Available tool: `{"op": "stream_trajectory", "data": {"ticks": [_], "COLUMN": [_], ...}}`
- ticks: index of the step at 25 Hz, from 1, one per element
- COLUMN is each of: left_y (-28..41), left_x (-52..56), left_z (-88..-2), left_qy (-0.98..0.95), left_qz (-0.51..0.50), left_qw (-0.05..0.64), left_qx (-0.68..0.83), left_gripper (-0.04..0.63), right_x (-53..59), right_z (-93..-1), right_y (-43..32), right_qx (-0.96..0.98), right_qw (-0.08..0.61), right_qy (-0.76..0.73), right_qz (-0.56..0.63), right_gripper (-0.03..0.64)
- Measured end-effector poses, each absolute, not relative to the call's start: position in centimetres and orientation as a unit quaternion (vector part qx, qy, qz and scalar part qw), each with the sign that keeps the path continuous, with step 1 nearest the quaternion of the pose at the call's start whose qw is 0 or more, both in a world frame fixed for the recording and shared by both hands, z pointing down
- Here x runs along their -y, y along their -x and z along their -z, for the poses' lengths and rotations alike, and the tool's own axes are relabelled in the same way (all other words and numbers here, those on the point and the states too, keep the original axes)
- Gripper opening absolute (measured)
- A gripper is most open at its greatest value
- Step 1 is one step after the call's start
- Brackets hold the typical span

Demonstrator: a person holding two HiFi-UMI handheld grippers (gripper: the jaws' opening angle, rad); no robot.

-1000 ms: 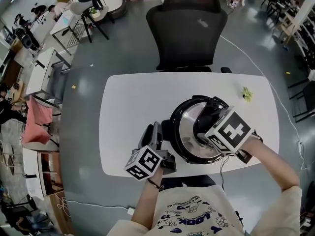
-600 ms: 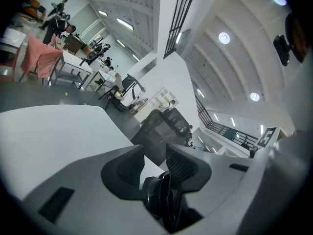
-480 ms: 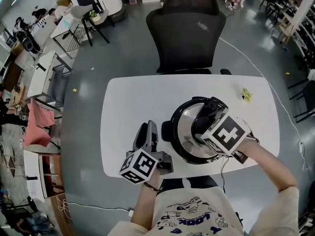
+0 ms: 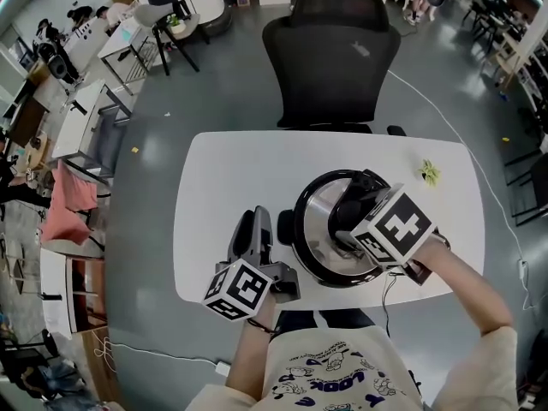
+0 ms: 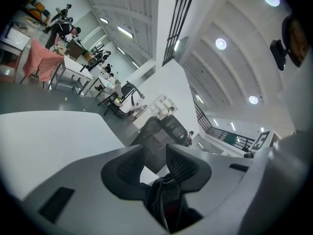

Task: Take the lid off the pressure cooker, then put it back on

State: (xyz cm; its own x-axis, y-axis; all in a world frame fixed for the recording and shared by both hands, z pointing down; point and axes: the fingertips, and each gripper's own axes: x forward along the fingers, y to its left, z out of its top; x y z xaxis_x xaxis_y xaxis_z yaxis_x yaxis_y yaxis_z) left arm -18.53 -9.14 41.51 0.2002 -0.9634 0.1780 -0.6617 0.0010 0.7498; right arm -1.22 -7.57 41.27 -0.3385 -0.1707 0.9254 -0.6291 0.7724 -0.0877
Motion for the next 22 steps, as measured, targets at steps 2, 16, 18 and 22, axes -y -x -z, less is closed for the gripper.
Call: {"op": "stream_trajectory", "data": {"ticks": [2,16,18,22], "left_y": [18.1,11.3,9.7,6.2], "left_x": [9.1,8.9,8.9,9.1], "left_z": [-41.0,-37.8,-37.3,-36.7], "left_qy": [-0.680,-0.720,-0.729,-0.748], "left_qz": [0.203,0.198,0.195,0.186], "left_qw": [0.371,0.345,0.342,0.337], "left_qx": [0.599,0.569,0.560,0.541], "left_gripper": [0.135,0.135,0.135,0.135], "right_x": [7.5,6.6,6.4,5.9], "right_z": [-41.0,-38.7,-38.5,-38.6], "right_y": [0.9,-6.0,-7.9,-12.1], "right_qx": [0.789,0.786,0.781,0.768], "right_qw": [0.512,0.491,0.487,0.478], "right_qy": [-0.254,-0.296,-0.309,-0.339], "right_qz": [-0.225,-0.231,-0.239,-0.257], "right_gripper": [0.296,0.296,0.296,0.296]}}
